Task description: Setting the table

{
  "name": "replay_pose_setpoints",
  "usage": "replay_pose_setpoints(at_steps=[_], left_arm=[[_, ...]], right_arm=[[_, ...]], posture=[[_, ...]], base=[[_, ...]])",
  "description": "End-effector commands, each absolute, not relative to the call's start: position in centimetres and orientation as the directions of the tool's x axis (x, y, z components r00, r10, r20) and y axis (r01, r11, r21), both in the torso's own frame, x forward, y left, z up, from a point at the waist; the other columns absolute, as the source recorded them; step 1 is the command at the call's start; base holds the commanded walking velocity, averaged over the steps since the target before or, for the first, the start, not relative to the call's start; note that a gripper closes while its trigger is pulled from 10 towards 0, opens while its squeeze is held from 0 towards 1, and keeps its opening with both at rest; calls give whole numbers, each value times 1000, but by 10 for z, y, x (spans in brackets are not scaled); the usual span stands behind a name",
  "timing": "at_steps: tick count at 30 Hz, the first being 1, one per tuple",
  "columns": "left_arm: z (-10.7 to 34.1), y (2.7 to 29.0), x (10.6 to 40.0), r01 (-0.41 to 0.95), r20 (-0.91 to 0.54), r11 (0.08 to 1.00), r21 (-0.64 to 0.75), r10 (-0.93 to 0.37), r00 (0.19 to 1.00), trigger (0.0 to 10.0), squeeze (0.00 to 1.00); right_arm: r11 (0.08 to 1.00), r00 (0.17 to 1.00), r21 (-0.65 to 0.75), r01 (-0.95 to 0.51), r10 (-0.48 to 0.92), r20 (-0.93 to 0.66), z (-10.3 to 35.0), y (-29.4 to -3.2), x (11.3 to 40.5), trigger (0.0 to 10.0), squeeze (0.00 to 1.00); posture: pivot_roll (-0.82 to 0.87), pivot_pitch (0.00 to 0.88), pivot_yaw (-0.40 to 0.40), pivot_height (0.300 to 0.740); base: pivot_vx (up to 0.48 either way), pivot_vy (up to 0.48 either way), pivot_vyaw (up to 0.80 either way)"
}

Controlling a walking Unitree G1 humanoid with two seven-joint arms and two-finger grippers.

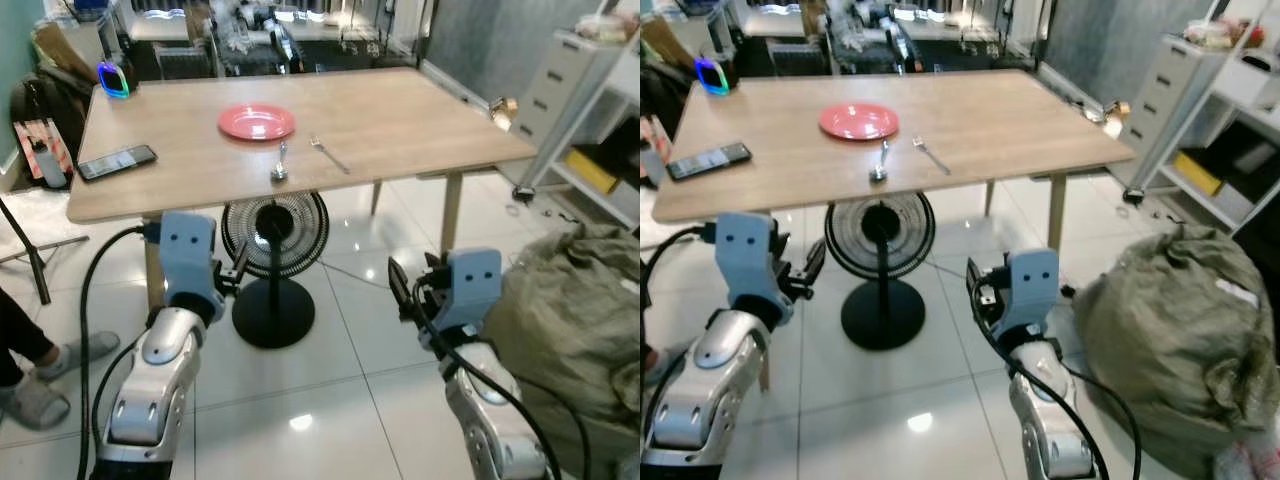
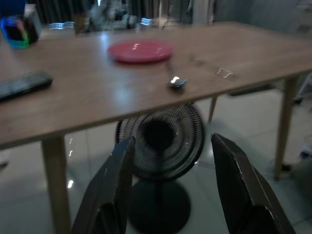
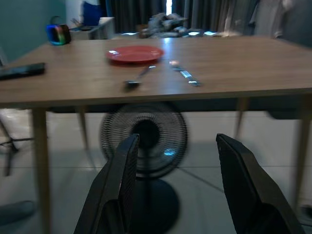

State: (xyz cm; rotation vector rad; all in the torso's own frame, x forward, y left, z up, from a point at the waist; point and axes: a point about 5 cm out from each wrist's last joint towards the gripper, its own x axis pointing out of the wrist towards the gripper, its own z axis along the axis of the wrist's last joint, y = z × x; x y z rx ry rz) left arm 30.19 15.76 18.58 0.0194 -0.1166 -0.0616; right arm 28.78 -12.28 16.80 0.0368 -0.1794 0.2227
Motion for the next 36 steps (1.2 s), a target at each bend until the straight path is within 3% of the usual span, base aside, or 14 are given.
replay_pose_setpoints(at_steps=[1, 9, 36], left_arm=[[184, 155, 301, 65, 105, 998, 21, -67, 992, 10000, 31], [183, 155, 301, 65, 104, 998, 24, -67, 992, 10000, 35], [184, 155, 301, 71, 105, 997, 24, -73, 992, 10000, 27]], right_arm=[[978, 964, 7, -209, 205, 168, 165, -128, 287, 10000, 0], [975, 961, -14, -221, 220, 169, 165, -125, 287, 10000, 0], [992, 979, -9, -126, 126, 161, 167, -141, 294, 10000, 0]], posture=[[-47, 28, 30, 740], [-42, 29, 29, 740], [-36, 31, 32, 740]], base=[[469, 0, 0], [472, 0, 405], [472, 0, 0]])
